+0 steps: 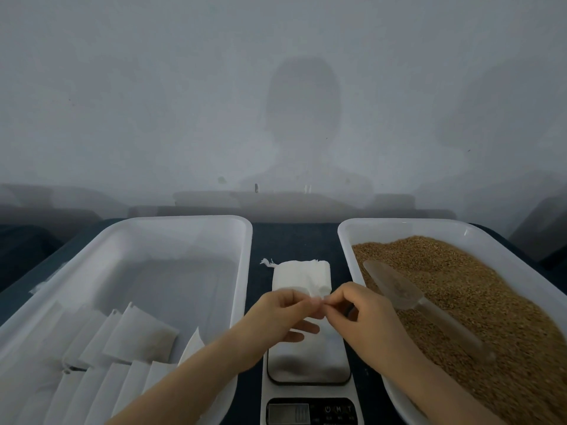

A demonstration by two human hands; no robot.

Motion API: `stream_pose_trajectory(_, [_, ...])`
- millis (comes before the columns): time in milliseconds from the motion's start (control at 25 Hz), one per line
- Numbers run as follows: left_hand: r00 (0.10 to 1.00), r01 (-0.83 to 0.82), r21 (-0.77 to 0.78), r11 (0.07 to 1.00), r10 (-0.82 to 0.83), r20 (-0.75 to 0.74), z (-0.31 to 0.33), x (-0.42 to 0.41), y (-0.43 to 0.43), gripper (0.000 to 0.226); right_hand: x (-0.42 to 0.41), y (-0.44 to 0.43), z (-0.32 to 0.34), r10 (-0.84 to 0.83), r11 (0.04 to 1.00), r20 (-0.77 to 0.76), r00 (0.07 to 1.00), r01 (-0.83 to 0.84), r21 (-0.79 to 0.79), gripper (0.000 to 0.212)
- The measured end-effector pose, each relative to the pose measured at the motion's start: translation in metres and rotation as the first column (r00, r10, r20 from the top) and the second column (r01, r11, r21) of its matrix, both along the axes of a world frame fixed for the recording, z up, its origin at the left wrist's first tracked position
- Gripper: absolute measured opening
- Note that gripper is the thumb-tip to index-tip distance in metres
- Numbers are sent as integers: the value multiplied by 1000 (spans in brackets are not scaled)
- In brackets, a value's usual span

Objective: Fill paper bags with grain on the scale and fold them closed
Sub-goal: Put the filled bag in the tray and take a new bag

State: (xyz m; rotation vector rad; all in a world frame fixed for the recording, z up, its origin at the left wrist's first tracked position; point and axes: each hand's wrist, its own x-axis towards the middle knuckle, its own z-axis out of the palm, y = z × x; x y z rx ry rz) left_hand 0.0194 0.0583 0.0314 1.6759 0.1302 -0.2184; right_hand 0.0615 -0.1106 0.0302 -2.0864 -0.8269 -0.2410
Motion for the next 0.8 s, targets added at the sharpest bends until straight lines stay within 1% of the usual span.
stream_pose_trajectory(80, [999,-43,21,999,43,4,-2,1,-1,21,-1,0,0,10,1000,-40,999,-11,-21,9])
stream_pose_trajectory(200, [998,-68,33,997,68,10,-3,2,-1,16,0,-1,2,30,999,-118,993,-31,-10,13])
stream_pose_trajectory(280, [995,-94,60,994,92,28,-3,2,-1,14,0,-1,2,11,1000,-146,989,-10,4,15])
stream_pose_trajectory(440, [992,-100,138,985,88,93,-4,2,-4,16,-1,0,1,-37,999,-66,997,35,-31,14])
stream_pose_trajectory(520, [987,-117,146,982,100,123,-5,1,-4,15,-1,-1,1,6,997,13,1000,-5,-81,13])
stream_pose_trajectory(600, [978,-157,135,978,135,162,-4,1,-3,14,1,0,-1,67,986,76,995,-54,-159,16])
stream_pose_trajectory(680, [967,-163,130,978,132,220,-3,0,-4,15,2,1,-4,84,978,70,994,-69,-195,20])
stream_pose_trajectory(800, [952,-88,182,979,29,306,-5,-2,-6,16,3,2,-6,68,979,28,997,-61,-192,14])
